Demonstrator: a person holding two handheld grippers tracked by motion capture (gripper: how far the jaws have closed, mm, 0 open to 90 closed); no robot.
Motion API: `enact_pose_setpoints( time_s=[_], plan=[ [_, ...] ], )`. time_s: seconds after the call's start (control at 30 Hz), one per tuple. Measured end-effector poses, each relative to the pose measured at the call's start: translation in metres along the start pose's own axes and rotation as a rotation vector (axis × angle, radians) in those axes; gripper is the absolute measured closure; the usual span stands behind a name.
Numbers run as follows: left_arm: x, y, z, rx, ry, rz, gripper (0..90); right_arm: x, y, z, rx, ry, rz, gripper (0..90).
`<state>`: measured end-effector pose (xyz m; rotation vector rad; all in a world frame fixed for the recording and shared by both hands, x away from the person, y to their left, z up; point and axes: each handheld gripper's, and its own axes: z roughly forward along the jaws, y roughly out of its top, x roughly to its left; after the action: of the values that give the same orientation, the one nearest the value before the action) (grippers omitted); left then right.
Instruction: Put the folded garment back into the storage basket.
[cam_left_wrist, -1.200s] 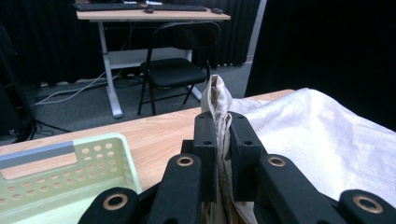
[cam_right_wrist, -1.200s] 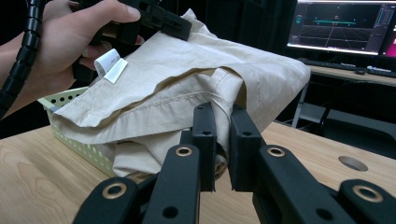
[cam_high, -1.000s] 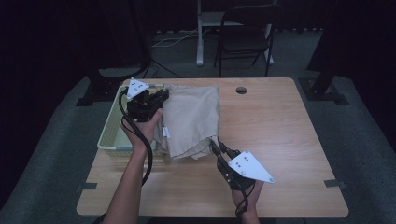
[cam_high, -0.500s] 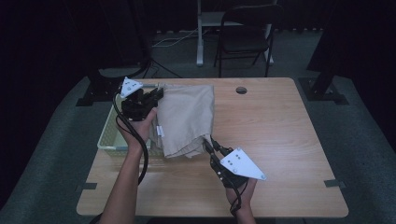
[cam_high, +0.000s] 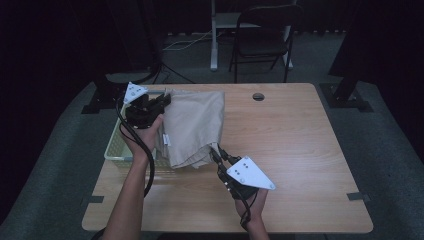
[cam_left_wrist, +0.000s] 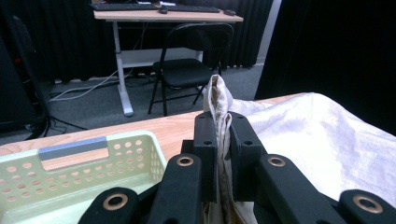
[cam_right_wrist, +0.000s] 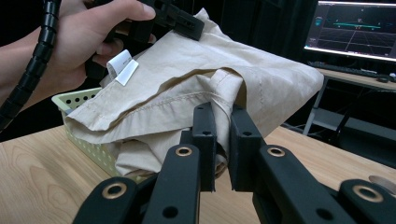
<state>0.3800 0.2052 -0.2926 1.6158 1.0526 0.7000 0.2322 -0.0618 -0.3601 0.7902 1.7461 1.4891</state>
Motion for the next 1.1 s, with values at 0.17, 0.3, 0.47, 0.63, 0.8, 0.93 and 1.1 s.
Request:
enact_pose_setpoints(
  time_s=[0.17, 0.3, 0.47, 0.63, 0.8, 0.93, 1.1],
  plan=[
    [0.005, 0.0, 0.0, -0.001, 0.003, -0.004, 84.6, 0.002, 0.0, 0.005, 0.001, 0.002, 0.004, 82.9],
    [0.009, 0.001, -0.001, 0.0, 0.011, -0.005, 84.6, 0.004, 0.002, 0.009, 0.0, 0.008, 0.003, 82.9],
    [0.014, 0.002, -0.003, 0.003, 0.024, -0.003, 84.6, 0.006, 0.003, 0.015, -0.005, 0.019, 0.004, 82.9],
    [0.018, 0.002, -0.004, 0.009, 0.033, -0.001, 84.6, 0.007, 0.003, 0.02, -0.008, 0.031, 0.004, 82.9],
    [0.022, 0.002, -0.005, 0.008, 0.039, -0.006, 84.6, 0.009, 0.003, 0.023, -0.008, 0.035, 0.006, 82.9],
    [0.024, 0.002, -0.006, 0.009, 0.042, -0.009, 84.6, 0.01, 0.004, 0.024, -0.008, 0.036, 0.007, 82.9],
    [0.027, 0.002, -0.008, 0.006, 0.047, -0.01, 84.6, 0.011, 0.006, 0.026, -0.013, 0.039, 0.004, 82.9]
  ],
)
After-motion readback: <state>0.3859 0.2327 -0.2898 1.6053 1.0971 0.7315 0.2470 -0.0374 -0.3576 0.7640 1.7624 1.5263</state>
